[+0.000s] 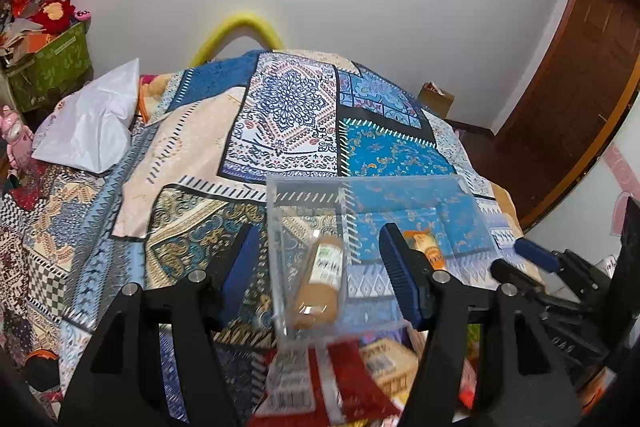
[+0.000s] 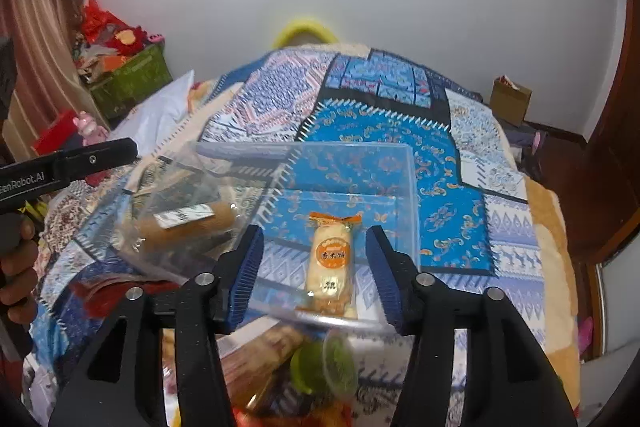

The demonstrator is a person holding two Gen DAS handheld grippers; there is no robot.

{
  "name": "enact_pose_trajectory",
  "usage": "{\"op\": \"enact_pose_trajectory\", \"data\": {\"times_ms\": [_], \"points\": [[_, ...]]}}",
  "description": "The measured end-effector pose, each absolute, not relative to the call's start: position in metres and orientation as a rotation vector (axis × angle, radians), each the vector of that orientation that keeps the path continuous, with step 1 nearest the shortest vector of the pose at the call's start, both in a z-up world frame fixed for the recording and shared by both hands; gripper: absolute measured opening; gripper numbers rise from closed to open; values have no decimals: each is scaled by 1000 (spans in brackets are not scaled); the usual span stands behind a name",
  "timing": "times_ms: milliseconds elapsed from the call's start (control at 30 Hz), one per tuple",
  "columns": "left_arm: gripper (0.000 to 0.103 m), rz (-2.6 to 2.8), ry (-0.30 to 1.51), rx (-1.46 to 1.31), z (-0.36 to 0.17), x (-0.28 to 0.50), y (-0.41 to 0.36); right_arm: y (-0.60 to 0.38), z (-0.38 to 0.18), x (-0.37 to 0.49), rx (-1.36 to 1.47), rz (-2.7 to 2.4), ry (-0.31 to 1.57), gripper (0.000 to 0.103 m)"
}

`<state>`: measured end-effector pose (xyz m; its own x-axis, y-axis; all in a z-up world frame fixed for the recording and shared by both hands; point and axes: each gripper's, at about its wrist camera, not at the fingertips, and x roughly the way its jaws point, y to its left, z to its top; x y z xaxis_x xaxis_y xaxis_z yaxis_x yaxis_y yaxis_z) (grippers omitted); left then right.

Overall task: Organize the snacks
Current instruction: 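Lower the cookie roll and breadstick pack into the clear box with both grippers, then grasp the red snack bag with the left gripper while the right grasps a red-white bag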

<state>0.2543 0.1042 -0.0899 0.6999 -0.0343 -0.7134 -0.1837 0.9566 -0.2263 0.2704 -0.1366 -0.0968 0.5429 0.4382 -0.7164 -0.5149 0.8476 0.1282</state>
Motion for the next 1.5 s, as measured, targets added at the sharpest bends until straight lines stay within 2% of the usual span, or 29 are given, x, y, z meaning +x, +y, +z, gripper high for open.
{"op": "enact_pose_trajectory", "data": {"times_ms": [267, 367, 767, 800, 867, 1067, 1200, 1300, 1400, 1500], "points": [[67, 79, 804, -222, -97, 211, 92, -157, -88, 236, -97, 548, 787, 58], [67, 70, 846, -211, -113, 205, 86, -162, -97, 226, -95, 547, 810, 61], [68, 68, 958, -227, -165, 178, 86, -176, -142, 193, -73, 578, 947, 62], [70, 66, 958, -236, -166, 175, 89, -176, -144, 189, -75, 579, 950, 63], [73, 67, 959, -260, -170, 172, 95, -177, -148, 185, -80, 580, 954, 72], [73, 30, 969, -309, -172, 182, 96, -178, -163, 182, -78, 572, 993, 73], [77, 7, 992, -308, -178, 197, 89, -182, -168, 187, -46, 573, 1011, 73], [79, -1, 1025, -330, -187, 206, 87, -183, -171, 188, -36, 574, 1015, 78], [86, 6, 1040, -330, -194, 212, 83, -183, -174, 190, -32, 574, 1017, 80], [86, 10, 1045, -335, -198, 214, 83, -185, -178, 191, 0, 588, 1032, 81]]}}
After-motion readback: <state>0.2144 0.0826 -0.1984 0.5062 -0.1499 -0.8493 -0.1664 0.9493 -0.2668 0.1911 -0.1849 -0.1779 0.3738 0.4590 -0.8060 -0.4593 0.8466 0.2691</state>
